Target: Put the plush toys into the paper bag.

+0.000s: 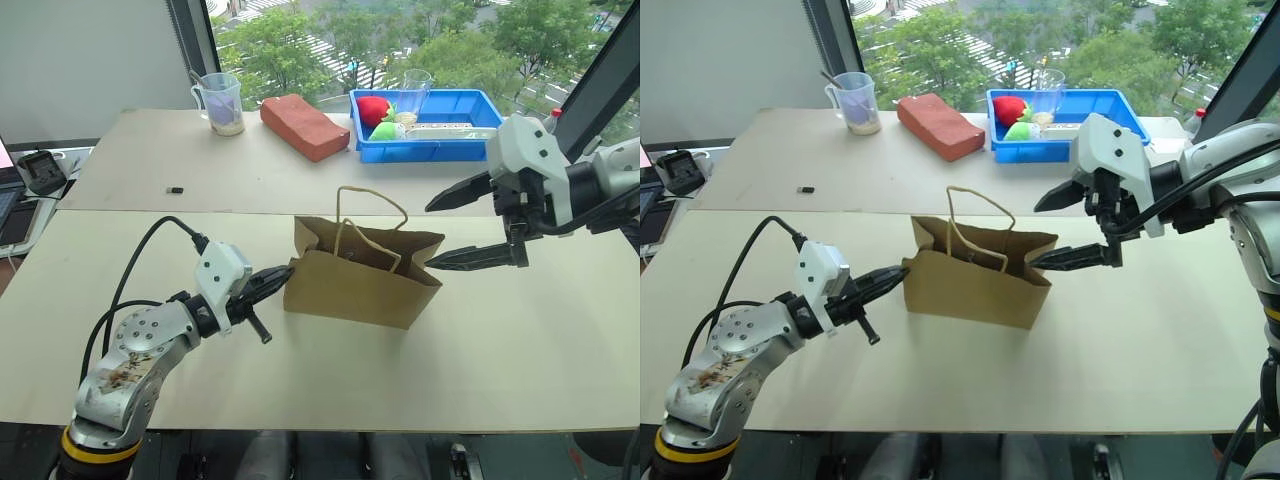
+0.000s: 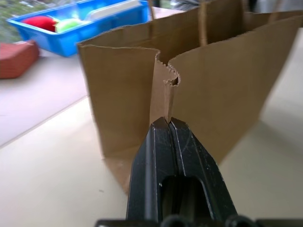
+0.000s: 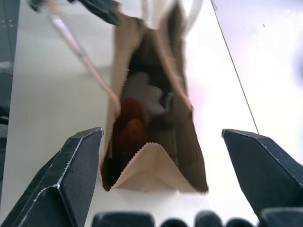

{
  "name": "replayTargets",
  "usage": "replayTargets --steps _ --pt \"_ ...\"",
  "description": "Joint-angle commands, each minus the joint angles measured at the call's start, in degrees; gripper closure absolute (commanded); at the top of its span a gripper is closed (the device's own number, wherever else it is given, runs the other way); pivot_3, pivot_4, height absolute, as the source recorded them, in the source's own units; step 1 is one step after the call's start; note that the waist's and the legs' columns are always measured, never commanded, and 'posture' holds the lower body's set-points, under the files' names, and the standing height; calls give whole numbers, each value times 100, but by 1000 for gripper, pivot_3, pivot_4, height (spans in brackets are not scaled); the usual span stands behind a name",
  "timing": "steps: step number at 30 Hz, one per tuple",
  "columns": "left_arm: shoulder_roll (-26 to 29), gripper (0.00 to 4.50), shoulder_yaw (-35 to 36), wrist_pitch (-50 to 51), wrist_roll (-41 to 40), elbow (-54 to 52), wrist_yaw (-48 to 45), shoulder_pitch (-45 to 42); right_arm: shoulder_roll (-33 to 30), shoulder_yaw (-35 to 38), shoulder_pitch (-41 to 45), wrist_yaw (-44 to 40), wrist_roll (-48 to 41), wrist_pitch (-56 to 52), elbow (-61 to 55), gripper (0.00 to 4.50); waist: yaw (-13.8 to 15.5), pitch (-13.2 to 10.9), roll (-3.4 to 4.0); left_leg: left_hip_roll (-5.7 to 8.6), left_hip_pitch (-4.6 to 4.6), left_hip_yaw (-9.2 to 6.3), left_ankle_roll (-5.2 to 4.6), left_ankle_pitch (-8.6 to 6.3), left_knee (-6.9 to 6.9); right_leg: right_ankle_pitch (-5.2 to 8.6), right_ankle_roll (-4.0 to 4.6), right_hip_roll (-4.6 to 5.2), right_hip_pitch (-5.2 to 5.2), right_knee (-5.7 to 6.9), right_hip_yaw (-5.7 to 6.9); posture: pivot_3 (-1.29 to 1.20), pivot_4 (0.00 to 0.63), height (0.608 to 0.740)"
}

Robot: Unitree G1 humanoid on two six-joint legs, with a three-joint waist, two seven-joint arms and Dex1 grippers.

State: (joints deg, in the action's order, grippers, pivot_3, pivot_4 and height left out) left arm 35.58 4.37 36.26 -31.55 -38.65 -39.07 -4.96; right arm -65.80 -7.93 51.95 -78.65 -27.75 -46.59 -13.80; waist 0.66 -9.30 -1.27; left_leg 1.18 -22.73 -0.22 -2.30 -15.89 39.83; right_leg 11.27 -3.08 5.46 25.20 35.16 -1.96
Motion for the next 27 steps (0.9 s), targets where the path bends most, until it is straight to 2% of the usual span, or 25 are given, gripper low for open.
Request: replayTargets --steps 1,4,7,12,15,16,21,27 --pt "268 4474 145 322 -702 -261 -386 -247 -156 294 176 -56 91 187 203 0 2 0 0 0 0 0 0 0 0 0 0 0 -1 -1 0 0 150 740" --pt "444 4474 20 313 -706 -140 -539 -342 -124 248 248 -40 122 192 228 0 -9 0 0 1 1 5 0 0 1 -3 4 -1 -2 0 0 0 150 740" --pt "553 3692 -11 171 -613 28 -678 -326 -65 221 311 -11 106 120 160 0 -14 0 0 0 4 6 0 0 0 -3 4 -6 -3 0 -1 0 150 740" --pt "829 1678 340 192 -957 14 -991 -171 -47 177 483 -44 166 112 191 0 -21 0 1 -4 3 7 0 0 -2 -3 4 -9 1 -1 -1 0 150 740" --pt "1037 259 659 282 -1260 44 -1170 -175 -50 143 626 -105 203 140 274 0 -19 -1 1 -6 4 7 0 0 -2 -3 4 -9 -1 -2 -1 0 150 740" --pt "1097 55 742 283 -1307 84 -1198 -194 -50 139 671 -130 202 139 299 0 -12 -1 1 -5 4 7 0 0 -1 -3 4 -8 -1 -2 -1 0 150 740" --pt "1252 55 920 -141 -965 520 -1357 -288 86 158 1106 -268 24 -23 462 0 -19 -1 2 -2 4 9 0 0 -1 -3 4 -7 -1 -3 -1 0 150 740" --pt "701 55 275 -445 -584 700 -1055 -512 217 251 1402 -320 -411 -557 212 0 4 -1 2 -1 5 8 0 0 -2 -3 5 -5 -4 -3 0 0 150 740"
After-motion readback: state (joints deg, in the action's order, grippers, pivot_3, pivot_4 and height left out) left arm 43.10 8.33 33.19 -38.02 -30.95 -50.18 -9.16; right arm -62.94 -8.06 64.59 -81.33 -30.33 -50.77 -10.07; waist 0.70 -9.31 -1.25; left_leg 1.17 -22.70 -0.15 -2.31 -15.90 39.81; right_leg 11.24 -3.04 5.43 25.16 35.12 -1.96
